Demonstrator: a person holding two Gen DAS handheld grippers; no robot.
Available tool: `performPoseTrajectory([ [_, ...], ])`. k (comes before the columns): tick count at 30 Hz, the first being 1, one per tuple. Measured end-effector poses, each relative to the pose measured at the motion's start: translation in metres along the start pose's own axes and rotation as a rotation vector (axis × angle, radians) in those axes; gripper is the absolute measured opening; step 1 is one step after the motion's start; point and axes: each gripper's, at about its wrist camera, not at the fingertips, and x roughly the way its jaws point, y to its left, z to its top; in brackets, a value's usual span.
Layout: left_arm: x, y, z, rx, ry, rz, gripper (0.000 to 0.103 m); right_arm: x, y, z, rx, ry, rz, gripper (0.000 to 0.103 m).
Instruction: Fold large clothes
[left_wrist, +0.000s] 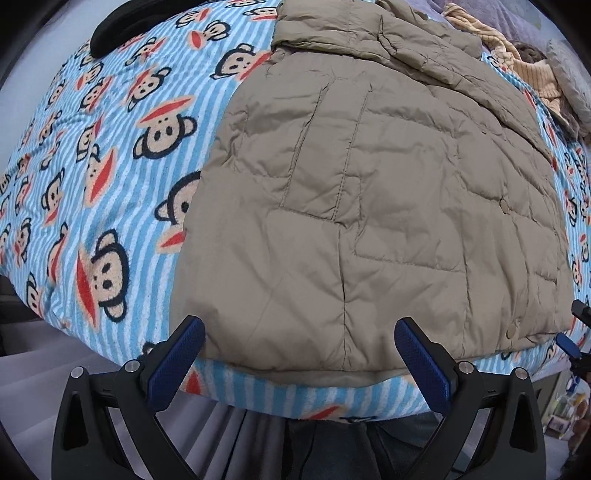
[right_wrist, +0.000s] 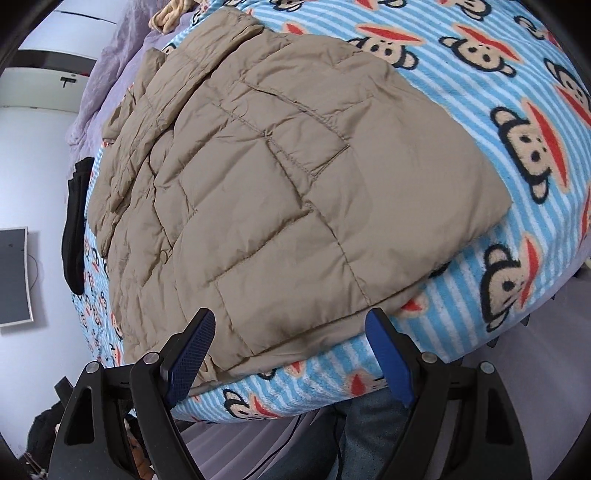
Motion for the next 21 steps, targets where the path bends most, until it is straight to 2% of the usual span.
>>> performPoseTrajectory([
  [6, 0.001, 0.028, -0.016, -0.094, 0.013, -0.170, 0.103, -0.002, -0.028, -0.007, 0.095, -0.027, 0.044, 0.086],
  [10, 0.007, 0.044, -0.027, -0.156, 0.048, -0.351, 0.103, -0.003, -0.052, -0.010, 0.200, -0.041, 0.101, 0.086],
  [13, 0.023, 0.049, -0.034, -0.191, 0.121, -0.477, 0.103, 0.005, -0.065, -0.011, 0.256, -0.010, 0.142, 0.086],
  [16, 0.040, 0.046, -0.042, -0.236, 0.159, -0.527, 0.103, 0.015, -0.070, -0.007, 0.286, 0.008, 0.170, 0.086],
  [21, 0.047, 0.033, -0.028, -0.265, 0.126, -0.575, 0.103, 0.028, -0.075, 0.005, 0.334, 0.001, 0.216, 0.086],
])
